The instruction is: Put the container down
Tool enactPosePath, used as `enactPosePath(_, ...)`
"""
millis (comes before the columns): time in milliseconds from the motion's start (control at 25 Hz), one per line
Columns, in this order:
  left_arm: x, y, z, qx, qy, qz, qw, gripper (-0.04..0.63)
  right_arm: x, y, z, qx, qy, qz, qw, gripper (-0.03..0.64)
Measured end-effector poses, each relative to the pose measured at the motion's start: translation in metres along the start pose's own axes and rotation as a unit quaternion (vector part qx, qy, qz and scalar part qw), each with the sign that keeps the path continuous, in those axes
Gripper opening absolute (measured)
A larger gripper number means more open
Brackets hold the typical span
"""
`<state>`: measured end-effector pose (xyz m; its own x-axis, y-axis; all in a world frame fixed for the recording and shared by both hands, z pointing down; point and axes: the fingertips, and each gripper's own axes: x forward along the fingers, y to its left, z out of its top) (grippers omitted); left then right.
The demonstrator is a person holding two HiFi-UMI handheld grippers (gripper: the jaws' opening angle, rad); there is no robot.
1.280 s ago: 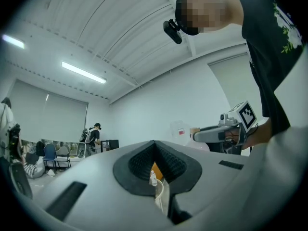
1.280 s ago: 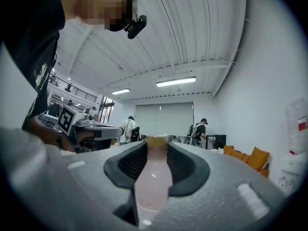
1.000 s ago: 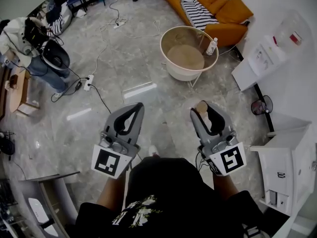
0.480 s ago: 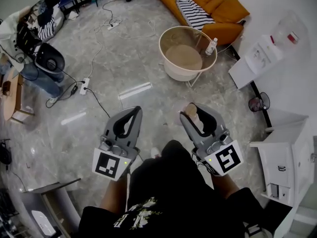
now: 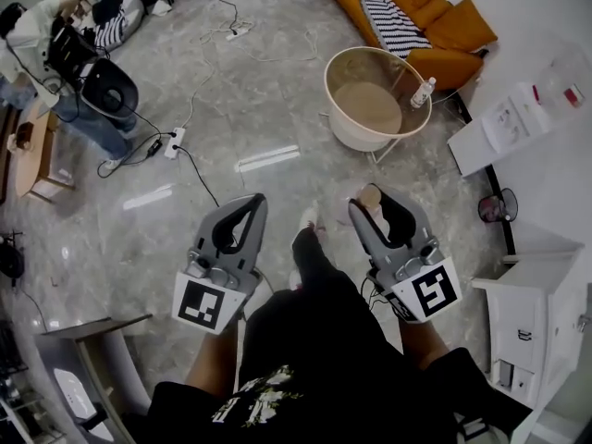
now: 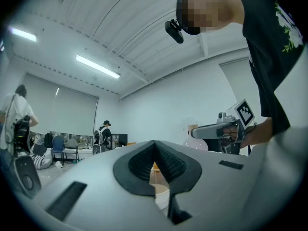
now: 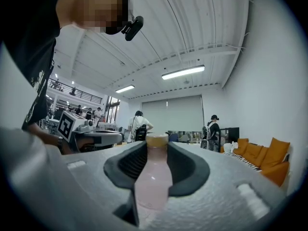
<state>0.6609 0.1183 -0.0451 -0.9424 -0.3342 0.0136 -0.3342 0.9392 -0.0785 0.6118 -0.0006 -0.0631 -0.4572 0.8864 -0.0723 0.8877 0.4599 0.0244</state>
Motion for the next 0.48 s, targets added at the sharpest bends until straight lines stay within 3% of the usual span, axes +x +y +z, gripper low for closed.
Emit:
enactPosePath(280,0.013,0.031,-0.001,0.0,0.003,0.007,1.0,0.002,0.03,-0.009,0.0,0.002,-0.008,-0.002,1.0,0.121)
enactPosePath(480,0.036,0.052,-0.015,-0.01,0.011,0.018,0.9997,0.002,0.046,-0.032,-0.024,0.006,0.033,-0.008,0.999,0.121)
